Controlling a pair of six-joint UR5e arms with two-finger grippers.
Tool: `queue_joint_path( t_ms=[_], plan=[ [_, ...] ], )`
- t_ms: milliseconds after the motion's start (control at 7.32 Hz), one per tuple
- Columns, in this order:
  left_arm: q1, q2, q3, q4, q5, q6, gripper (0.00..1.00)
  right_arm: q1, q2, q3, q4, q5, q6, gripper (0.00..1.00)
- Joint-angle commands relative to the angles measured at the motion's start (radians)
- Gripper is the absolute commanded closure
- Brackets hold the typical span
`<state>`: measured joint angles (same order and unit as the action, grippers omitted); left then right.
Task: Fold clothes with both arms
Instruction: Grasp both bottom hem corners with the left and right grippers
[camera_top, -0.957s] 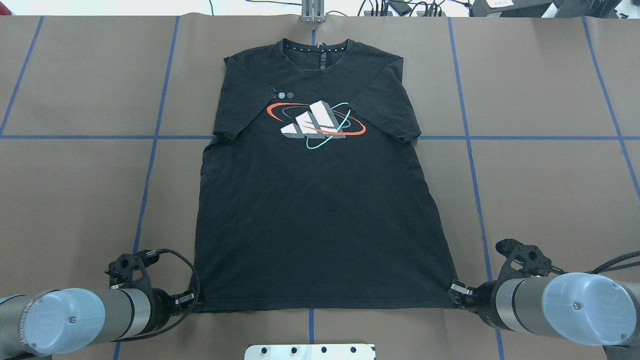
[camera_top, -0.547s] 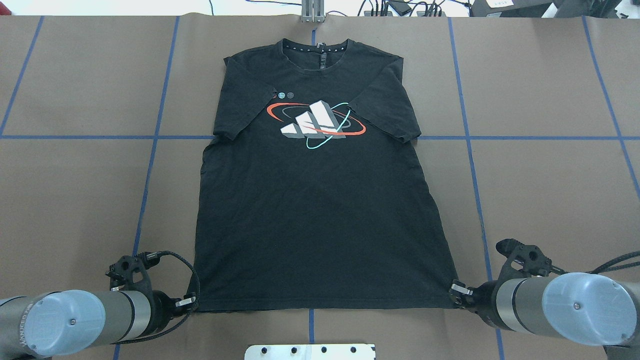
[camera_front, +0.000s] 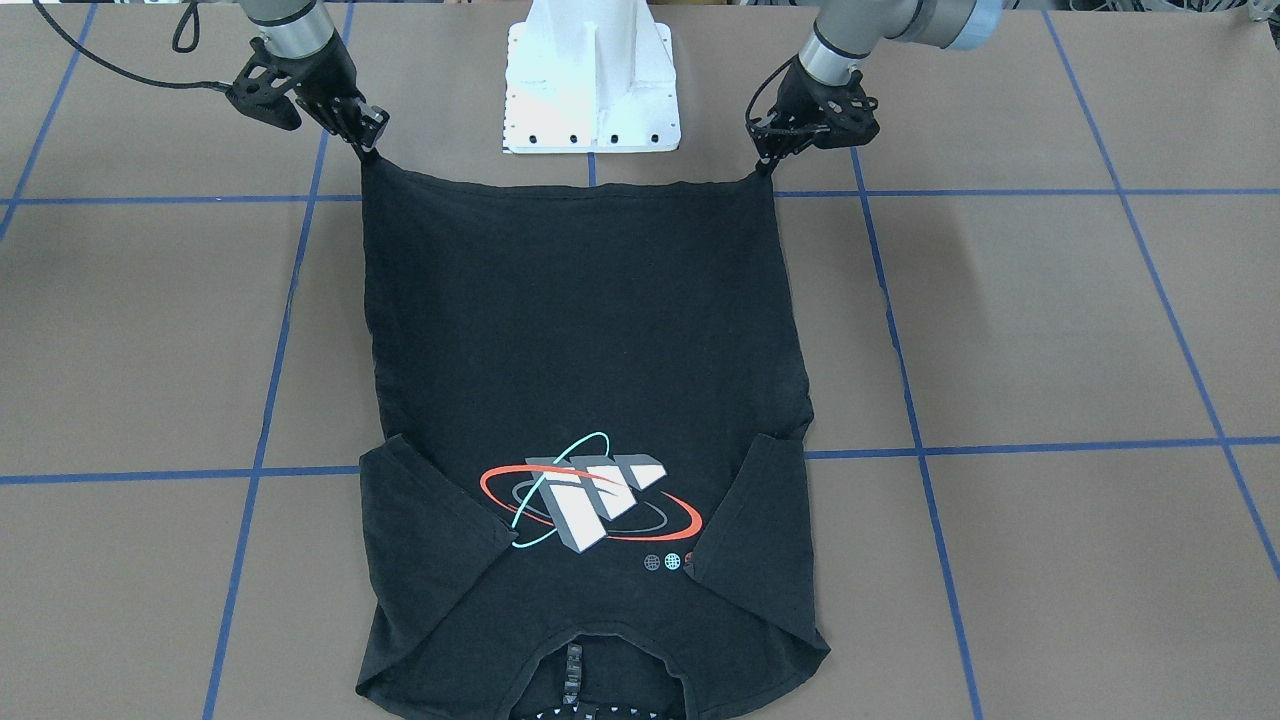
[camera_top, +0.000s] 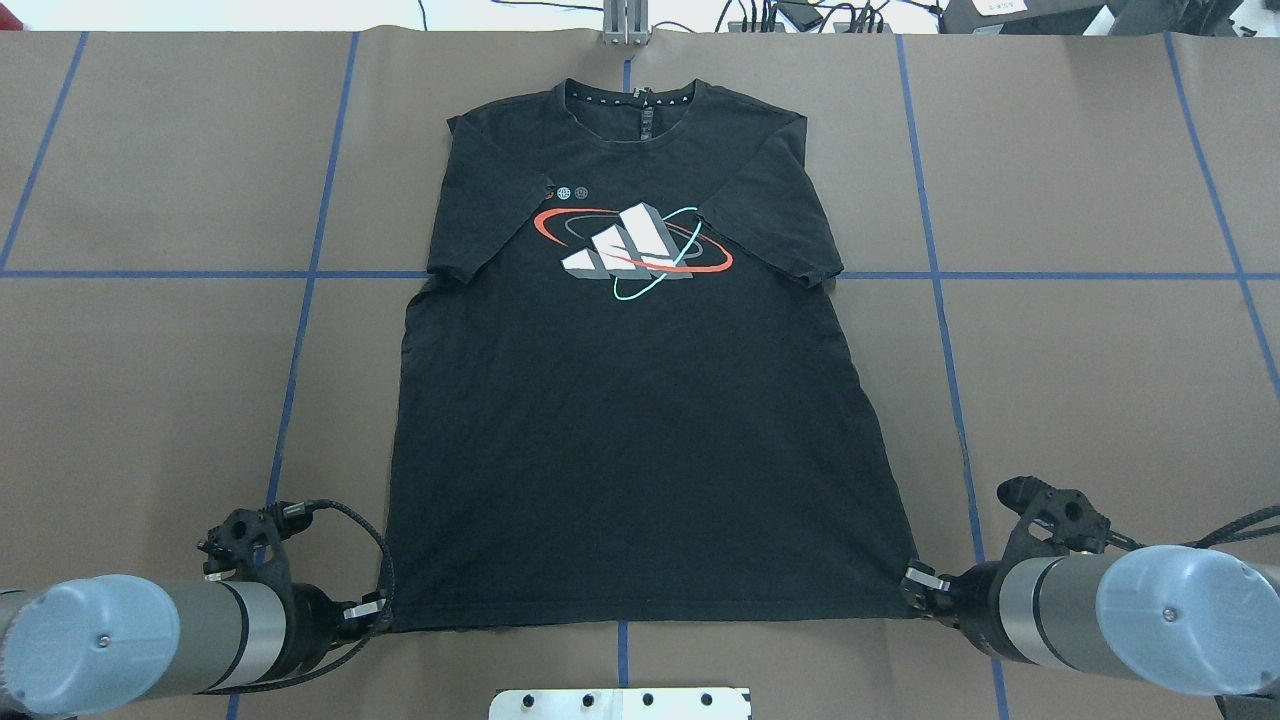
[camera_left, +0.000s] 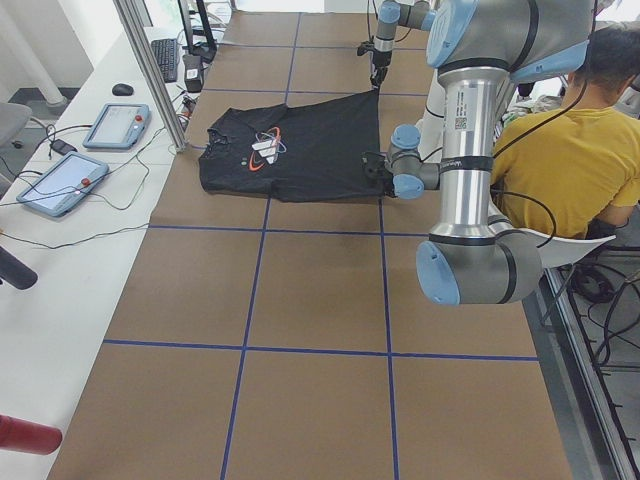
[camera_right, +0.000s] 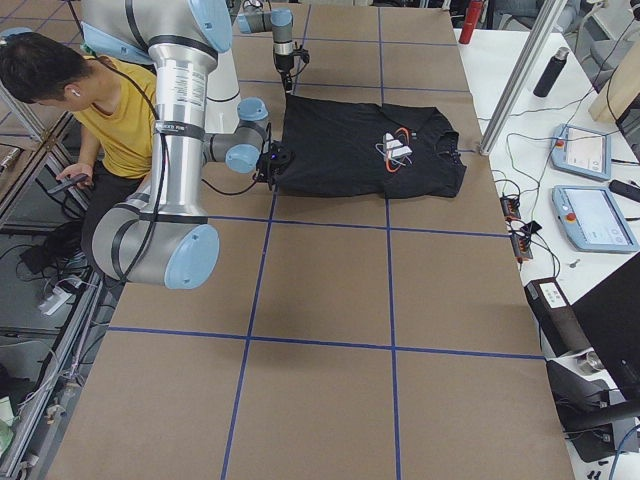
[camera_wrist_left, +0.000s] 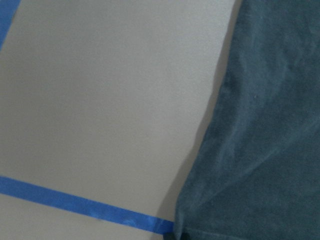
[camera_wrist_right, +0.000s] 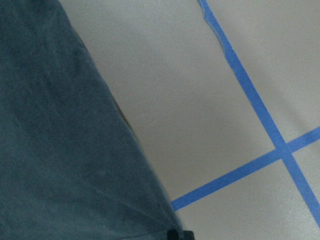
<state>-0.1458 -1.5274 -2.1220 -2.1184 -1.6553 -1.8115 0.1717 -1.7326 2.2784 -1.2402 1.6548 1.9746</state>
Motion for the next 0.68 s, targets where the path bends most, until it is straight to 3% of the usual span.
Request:
queue_joint_path(
  t_ms=[0,273,547],
  plan=[
    [-0.003,0.059,-0.128,-0.003,-0.079,0.009,1.0,-0.041,-0.044,0.082,-0.037,0.002,0.024,1.0],
    [-0.011,0.047,-0.165,0.0,-0.133,0.008,1.0,-0.04,-0.051,0.136,-0.073,0.008,0.024,1.0],
    [-0.168,-0.02,-0.159,0.003,-0.156,0.008,1.0,0.064,0.01,0.133,-0.11,0.039,0.021,1.0]
  ],
)
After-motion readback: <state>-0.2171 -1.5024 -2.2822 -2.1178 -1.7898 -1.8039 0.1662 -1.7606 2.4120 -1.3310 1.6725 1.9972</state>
